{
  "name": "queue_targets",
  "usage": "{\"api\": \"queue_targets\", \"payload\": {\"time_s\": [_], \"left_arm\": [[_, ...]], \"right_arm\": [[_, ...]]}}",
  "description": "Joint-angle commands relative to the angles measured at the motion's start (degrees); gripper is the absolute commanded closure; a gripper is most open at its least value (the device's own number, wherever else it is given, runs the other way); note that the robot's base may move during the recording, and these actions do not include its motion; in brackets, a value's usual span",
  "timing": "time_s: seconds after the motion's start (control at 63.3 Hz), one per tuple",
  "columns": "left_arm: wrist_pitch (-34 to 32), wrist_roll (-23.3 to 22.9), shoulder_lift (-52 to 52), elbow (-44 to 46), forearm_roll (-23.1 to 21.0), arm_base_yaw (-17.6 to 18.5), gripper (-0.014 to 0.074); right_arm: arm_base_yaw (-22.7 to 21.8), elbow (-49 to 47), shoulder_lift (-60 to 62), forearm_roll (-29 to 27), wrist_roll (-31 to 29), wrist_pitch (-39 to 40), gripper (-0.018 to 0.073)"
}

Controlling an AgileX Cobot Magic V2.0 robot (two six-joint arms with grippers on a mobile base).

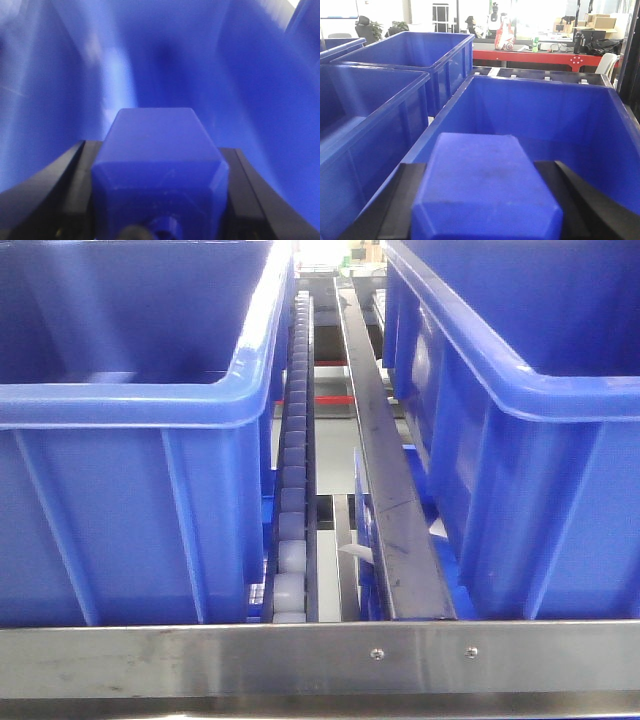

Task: Pick and sort blue part to right shelf
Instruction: 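Lower the left gripper into the bin and release its blue part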

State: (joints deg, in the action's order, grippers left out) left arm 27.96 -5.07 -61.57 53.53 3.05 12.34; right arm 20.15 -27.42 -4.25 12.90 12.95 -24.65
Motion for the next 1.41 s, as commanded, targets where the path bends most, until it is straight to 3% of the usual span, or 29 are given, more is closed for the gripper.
{"api": "queue_targets", "payload": {"time_s": [0.0,0.348,0.806,0.885,1.106,1.391], "left_arm": [[-4.68,0.22,-5.83,4.60,-0.66,0.06,0.0261],[-5.03,0.22,-26.06,12.15,-0.87,0.06,0.0261],[-3.59,0.22,-35.98,12.65,-0.87,0.06,0.0252],[-3.29,0.22,-35.98,13.31,-0.87,0.06,0.0197],[0.29,0.22,-35.98,17.39,-0.87,0.06,-0.0059],[7.23,0.22,-29.22,20.20,-0.96,0.06,-0.0048]], "right_arm": [[-0.35,-1.71,-1.12,0.86,-0.24,5.13,0.0344],[-0.35,-1.71,-1.12,0.86,-0.24,5.13,0.0344],[-0.35,-1.71,-1.12,0.86,-0.24,5.02,0.0344],[-0.35,-1.71,-1.12,0.86,-0.24,4.91,0.0344],[-0.35,-1.71,-1.12,0.86,-0.24,4.91,0.0344],[-0.35,-1.71,-1.12,0.86,-0.24,4.86,0.0344]]}}
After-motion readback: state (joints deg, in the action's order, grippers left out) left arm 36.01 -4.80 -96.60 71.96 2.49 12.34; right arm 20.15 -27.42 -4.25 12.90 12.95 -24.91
